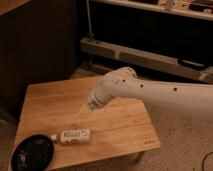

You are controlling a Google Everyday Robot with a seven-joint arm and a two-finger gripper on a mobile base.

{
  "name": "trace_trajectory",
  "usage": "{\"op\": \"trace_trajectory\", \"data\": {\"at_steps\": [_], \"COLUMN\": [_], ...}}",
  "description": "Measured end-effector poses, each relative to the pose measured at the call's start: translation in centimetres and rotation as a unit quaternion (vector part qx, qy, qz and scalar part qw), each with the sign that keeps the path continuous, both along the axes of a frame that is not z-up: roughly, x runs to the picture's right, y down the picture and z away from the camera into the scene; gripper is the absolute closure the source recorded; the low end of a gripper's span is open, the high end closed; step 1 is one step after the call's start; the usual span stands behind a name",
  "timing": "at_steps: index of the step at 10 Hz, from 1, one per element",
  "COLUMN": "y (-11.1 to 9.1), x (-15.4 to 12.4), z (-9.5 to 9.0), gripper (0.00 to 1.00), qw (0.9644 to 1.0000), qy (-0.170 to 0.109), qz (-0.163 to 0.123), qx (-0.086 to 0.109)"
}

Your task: Place the bottle in the ceramic bowl

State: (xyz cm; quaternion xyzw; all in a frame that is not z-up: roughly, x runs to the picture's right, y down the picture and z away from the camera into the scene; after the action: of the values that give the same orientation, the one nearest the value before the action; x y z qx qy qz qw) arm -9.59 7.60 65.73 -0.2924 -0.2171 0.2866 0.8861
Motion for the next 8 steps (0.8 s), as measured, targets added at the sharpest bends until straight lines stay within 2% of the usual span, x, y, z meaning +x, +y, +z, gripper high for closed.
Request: {"op": "trace_trajectory", "data": {"at_steps": [1, 2, 3, 4, 5, 6, 7, 8], "y": [0.6, 1.3, 1.8, 2.9, 3.6, 3.9, 4.4, 4.9], "x": [-1.0, -2.0, -2.9, -4.9, -6.1, -6.9, -7.8, -8.1], "z": [-0.6, -1.0, -1.4, -2.1, -2.3, -2.3, -1.9, -1.4], "gripper": [0.35, 0.35, 0.35, 0.35, 0.35, 0.35, 0.35, 0.35], "qw": [0.9984, 0.9922, 0.9849, 0.9686, 0.9588, 0.9534, 0.9468, 0.9450], "qy": [-0.032, -0.066, -0.089, -0.113, -0.113, -0.096, -0.053, -0.031], "qz": [-0.041, -0.095, -0.135, -0.203, -0.242, -0.267, -0.301, -0.311], "qx": [0.020, 0.045, 0.063, 0.088, 0.097, 0.102, 0.102, 0.098]}}
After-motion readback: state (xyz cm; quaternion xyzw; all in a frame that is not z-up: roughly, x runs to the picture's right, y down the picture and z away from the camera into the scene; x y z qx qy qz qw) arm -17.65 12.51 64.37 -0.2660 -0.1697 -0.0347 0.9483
